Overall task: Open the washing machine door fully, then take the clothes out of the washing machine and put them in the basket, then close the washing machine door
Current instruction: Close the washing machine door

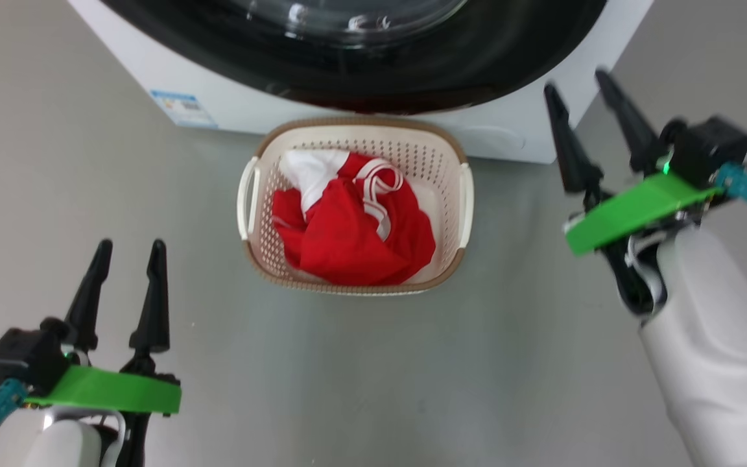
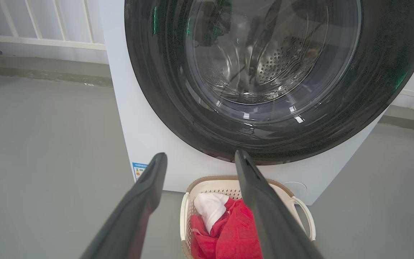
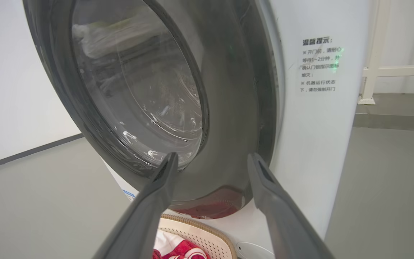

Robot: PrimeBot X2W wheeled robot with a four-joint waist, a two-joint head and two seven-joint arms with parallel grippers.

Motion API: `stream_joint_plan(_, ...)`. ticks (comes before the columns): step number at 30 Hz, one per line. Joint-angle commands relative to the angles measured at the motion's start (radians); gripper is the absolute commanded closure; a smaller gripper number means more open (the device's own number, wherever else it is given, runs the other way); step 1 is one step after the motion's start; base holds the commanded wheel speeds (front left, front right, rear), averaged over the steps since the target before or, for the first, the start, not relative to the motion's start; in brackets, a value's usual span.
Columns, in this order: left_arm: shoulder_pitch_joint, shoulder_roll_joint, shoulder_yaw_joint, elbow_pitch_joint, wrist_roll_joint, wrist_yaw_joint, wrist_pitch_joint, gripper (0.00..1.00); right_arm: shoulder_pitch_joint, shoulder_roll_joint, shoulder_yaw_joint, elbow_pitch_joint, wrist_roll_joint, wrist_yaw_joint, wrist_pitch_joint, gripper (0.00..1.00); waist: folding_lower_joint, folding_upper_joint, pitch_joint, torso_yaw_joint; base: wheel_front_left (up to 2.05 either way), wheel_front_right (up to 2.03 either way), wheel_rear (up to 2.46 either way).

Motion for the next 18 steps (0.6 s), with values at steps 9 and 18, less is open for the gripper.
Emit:
stream_joint_plan(9, 0.075, 0.063, 0.059, 0.011, -0.009, -0.003, -0.008, 0.0, 0.193, -0.005, 0.017, -0.042, 0.022, -0.002, -0.005, 0.0, -0.0001, 0.0, -0.137, -0.096, 0.0, 0.0, 0.0)
stream_joint_plan(18, 0.128, 0.076, 0.074, 0.036, -0.007, -0.003, -0.008, 0.0, 0.32, -0.024, 0.011, -0.063, 0.029, -0.002, -0.005, 0.0, -0.0001, 0.0, -0.204, -0.161, 0.0, 0.0, 0.0)
